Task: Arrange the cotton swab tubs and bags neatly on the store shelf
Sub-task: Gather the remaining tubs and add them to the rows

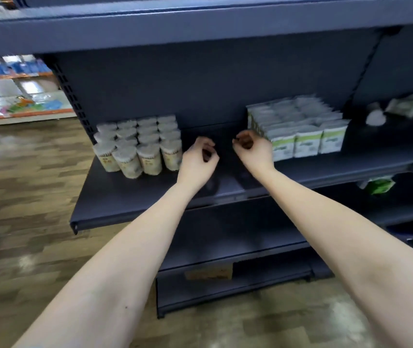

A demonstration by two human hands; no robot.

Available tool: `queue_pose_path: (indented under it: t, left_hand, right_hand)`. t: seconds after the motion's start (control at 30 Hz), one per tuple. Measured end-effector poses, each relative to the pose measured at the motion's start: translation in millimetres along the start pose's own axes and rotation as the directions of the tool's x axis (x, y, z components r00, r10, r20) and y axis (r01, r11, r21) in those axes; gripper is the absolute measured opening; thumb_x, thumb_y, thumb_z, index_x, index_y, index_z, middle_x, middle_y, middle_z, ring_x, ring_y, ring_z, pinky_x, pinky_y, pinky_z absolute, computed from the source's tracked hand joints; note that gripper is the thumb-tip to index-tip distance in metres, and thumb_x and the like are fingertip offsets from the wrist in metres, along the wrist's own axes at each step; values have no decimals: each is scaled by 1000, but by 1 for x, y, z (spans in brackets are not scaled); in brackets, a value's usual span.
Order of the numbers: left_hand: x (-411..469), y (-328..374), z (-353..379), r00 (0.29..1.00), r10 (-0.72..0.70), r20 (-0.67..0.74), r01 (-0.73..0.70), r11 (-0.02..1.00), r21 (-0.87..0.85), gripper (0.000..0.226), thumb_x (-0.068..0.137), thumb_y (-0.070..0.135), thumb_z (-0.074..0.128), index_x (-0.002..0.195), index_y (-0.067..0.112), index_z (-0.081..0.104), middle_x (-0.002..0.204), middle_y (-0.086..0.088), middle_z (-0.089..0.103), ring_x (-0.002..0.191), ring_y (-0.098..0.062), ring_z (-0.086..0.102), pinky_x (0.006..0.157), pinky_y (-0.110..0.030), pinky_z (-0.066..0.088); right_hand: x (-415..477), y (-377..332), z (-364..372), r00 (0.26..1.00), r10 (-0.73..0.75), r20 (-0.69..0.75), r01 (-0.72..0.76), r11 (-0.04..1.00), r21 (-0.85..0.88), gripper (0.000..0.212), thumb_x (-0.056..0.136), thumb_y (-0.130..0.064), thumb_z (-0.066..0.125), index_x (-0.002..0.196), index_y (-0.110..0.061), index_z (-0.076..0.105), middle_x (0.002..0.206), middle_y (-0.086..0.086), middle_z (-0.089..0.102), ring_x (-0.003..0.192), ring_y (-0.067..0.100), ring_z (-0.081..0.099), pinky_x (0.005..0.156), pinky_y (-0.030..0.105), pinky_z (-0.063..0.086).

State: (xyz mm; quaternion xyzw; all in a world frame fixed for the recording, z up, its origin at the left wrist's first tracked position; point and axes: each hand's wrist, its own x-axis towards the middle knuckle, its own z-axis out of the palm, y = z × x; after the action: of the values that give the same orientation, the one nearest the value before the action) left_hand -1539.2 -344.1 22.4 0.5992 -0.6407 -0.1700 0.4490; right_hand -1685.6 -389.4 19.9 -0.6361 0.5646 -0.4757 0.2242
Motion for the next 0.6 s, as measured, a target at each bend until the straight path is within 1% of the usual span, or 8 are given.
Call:
queue_pose_path:
  t: [0.07,0.13,0.27,0.37,0.47,0.53,0.6]
  left_hand:
    - [2,20,36,997,40,63,-41,999,3,21,82,10,57,104,12,58,87,5,61,79,-15,59,78,-27,47]
    - [6,39,70,993,51,102,-50,999,-5,21,82,11,57,103,12,58,87,4,61,76,-14,57,76,-26,46]
    - [8,90,153,976,72,204,-58,995,-76,20,84,13,56,104,14,55,91,3,60,77,-16,57,74,-25,44]
    - [3,129,210,958,111,266,-75,987,-142,17,86,12,54,101,19,51,89,6,58,74,-15,57,73,-25,44]
    - [-1,161,260,932,142,332,-88,981,-172,17,88,14,53,101,22,49,84,15,54,70,-5,52,68,-17,41]
    - [1,181,291,911,170,376,-106,977,-186,17,87,14,53,101,24,49,84,14,55,69,-2,50,64,-11,38]
    - [6,201,320,902,166,399,-85,974,-212,17,87,14,53,100,23,50,86,11,56,69,-2,49,63,-8,38]
  right_hand:
    - [9,25,-40,999,27,-35,-27,1000,2,16,81,-17,64,95,-9,63,84,4,67,81,17,61,73,22,42]
    - [11,51,-77,996,68,-61,-69,998,-9,16,82,-18,63,95,-11,62,81,-1,63,78,13,58,72,19,40]
    - [15,112,-166,981,123,-149,-134,989,-62,14,80,-23,63,92,-15,63,73,-5,60,71,9,57,74,21,45]
    - [18,143,-227,969,135,-205,-156,984,-88,14,82,-24,64,92,-14,63,73,-4,60,65,6,54,71,20,46]
    - [22,168,-278,954,164,-253,-191,978,-87,14,82,-22,65,92,-14,63,73,-4,60,62,5,51,66,13,42]
    - [21,185,-309,935,188,-301,-215,975,-60,13,81,-21,65,92,-13,63,73,-4,60,61,5,50,62,6,40]
    - [19,205,-337,917,206,-341,-245,966,-76,13,81,-22,65,92,-14,63,74,-6,60,58,1,49,61,2,39]
